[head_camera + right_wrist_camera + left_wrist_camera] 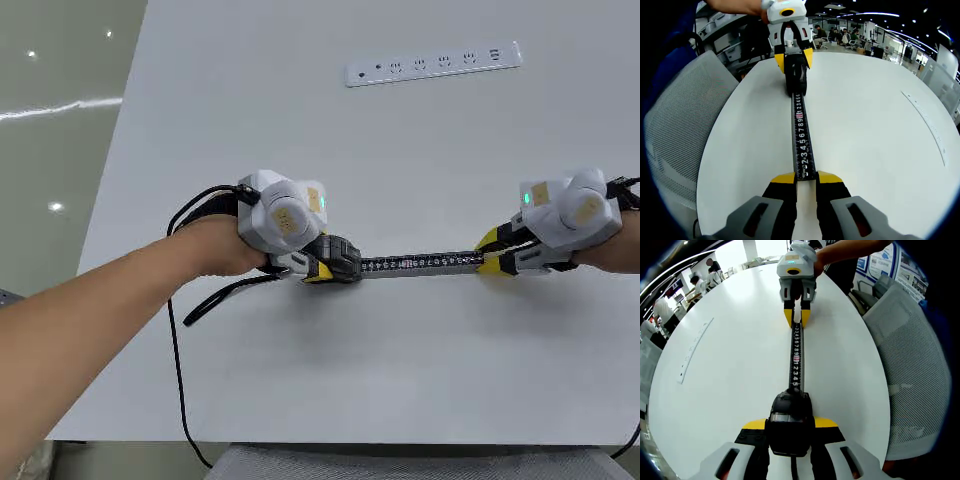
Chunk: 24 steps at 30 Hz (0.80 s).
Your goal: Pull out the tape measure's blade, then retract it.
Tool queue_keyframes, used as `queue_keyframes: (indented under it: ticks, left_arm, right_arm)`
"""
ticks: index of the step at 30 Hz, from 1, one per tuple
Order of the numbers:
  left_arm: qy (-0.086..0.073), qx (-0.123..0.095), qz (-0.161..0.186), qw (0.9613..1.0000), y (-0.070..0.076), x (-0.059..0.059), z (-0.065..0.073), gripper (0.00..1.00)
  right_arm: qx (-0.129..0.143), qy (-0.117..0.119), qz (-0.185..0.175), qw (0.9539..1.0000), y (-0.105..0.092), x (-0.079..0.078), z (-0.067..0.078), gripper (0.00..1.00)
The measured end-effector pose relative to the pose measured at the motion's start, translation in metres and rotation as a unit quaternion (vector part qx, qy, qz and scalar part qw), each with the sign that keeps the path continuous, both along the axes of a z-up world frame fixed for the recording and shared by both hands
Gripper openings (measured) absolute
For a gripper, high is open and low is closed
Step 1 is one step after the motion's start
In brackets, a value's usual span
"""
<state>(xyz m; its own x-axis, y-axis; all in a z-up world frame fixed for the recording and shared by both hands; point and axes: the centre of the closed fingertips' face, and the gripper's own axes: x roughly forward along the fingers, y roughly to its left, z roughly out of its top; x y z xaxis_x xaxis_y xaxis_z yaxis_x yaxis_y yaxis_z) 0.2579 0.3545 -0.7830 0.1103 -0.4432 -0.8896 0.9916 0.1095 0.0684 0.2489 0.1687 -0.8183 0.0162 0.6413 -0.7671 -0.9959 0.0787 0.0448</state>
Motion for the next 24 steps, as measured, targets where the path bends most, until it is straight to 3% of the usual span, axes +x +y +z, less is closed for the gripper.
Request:
queue_keyframes:
  ticks: [9, 24]
  left_arm:
    - [0.0, 0.0, -0.001, 1.0, 0.0, 0.0, 0.0, 0.27]
    - [0.001, 0.001, 0.0, 1.0, -0.001, -0.001, 0.001, 0.27]
  right_arm:
    - [-0.012, -0.001, -0.009, 0.9999, -0.023, 0.001, -0.002, 0.09]
    - [-0.022, 0.001, -0.014, 0.9997, -0.039, 0.002, -0.007, 0.09]
